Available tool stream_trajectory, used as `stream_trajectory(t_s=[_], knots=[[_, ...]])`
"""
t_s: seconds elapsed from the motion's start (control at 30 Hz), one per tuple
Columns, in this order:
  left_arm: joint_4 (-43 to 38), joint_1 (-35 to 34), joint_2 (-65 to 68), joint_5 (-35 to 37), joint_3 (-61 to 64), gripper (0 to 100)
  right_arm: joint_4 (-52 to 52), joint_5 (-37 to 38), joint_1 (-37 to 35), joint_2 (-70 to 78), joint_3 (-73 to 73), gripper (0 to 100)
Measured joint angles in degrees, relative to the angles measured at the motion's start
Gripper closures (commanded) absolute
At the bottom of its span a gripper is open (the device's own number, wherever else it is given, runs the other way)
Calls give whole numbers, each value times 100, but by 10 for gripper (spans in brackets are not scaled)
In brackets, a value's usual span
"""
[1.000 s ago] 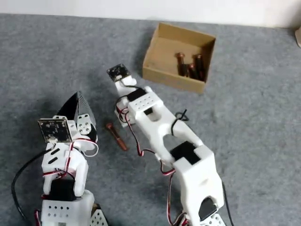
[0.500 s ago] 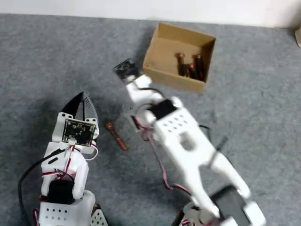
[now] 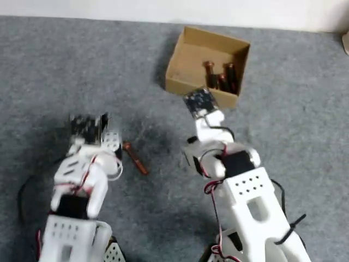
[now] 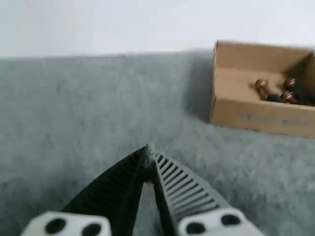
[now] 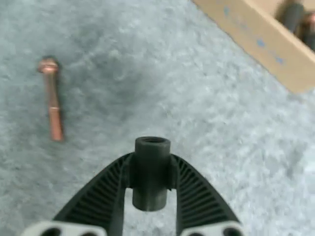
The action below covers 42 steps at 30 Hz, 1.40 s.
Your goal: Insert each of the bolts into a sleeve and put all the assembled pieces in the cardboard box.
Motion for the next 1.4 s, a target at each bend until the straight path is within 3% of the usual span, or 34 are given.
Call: stream_trajectory(t_s=[0.23,0.33,0.6,0.7,0.8,1.0,1.4], knots=[[-193,-18,4044,914,-1820,986,-949,0,343,-53,958,995],[-88,-18,5152,1257,-2453,986,-1108,0,369,-53,1055,995],[1969,0,5108,1398,-3692,990,-1152,0,369,-62,1090,995],[2277,334,5099,1398,-3657,990,-1152,0,369,-62,1090,995],[2154,633,5152,1565,-3165,990,-1152,0,369,-62,1090,995],[1081,624,5169,3200,-2180,986,-1152,0,369,-62,1090,995],[941,615,5204,3402,-2101,986,-1653,9,378,-62,1415,995]])
